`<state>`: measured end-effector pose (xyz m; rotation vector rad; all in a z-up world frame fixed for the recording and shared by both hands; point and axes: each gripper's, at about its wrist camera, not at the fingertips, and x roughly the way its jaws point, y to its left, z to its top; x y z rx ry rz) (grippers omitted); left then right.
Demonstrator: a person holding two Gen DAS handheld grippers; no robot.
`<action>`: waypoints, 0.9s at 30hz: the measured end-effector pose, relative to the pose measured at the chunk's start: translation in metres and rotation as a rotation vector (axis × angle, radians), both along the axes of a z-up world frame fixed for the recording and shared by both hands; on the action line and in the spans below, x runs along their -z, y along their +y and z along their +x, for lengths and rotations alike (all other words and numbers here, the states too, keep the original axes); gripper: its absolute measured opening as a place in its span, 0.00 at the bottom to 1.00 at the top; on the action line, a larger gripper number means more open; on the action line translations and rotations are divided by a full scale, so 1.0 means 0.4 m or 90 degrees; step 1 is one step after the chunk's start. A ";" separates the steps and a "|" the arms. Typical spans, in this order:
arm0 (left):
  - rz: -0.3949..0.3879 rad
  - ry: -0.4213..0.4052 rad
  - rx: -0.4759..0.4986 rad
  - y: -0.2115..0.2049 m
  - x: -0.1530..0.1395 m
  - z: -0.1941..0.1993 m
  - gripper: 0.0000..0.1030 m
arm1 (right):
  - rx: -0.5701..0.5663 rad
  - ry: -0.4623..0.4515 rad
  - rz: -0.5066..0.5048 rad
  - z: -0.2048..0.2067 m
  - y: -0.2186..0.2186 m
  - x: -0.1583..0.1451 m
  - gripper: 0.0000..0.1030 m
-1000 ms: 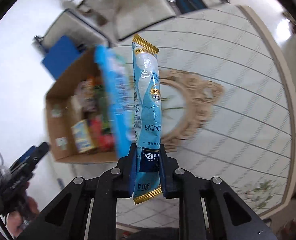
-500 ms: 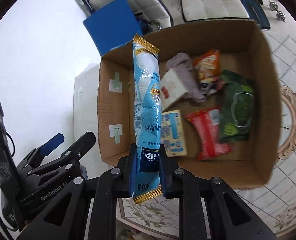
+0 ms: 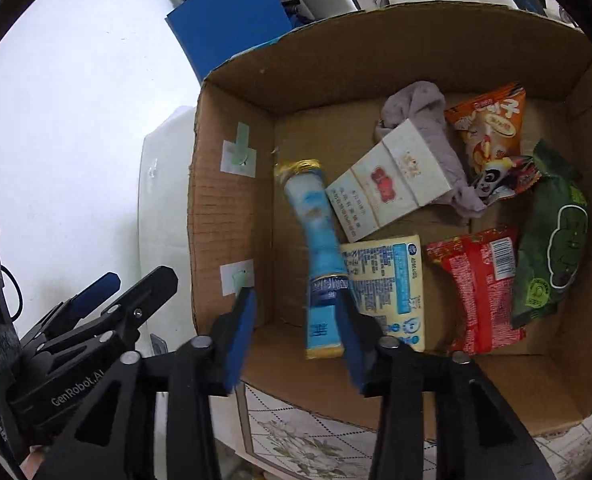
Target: Organize soft objects
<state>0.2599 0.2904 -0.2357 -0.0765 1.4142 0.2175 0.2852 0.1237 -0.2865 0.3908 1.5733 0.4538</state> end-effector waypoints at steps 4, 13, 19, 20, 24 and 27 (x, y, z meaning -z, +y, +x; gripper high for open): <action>-0.015 -0.004 0.016 -0.038 -0.010 -0.008 0.92 | -0.001 -0.017 -0.044 -0.015 -0.045 -0.022 0.58; -0.040 -0.024 0.068 -0.179 -0.044 -0.033 0.92 | 0.021 -0.072 -0.174 -0.056 -0.169 -0.100 0.63; -0.050 -0.034 0.082 -0.254 -0.064 -0.051 0.92 | 0.039 -0.092 -0.236 -0.089 -0.275 -0.133 0.75; -0.050 -0.036 0.081 -0.262 -0.070 -0.055 0.92 | 0.040 -0.095 -0.242 -0.098 -0.290 -0.146 0.83; -0.045 -0.059 0.075 -0.294 -0.126 -0.081 0.92 | 0.047 -0.107 -0.260 -0.125 -0.335 -0.180 0.90; -0.037 -0.092 0.074 -0.321 -0.201 -0.115 0.92 | 0.057 -0.132 -0.264 -0.159 -0.367 -0.237 0.90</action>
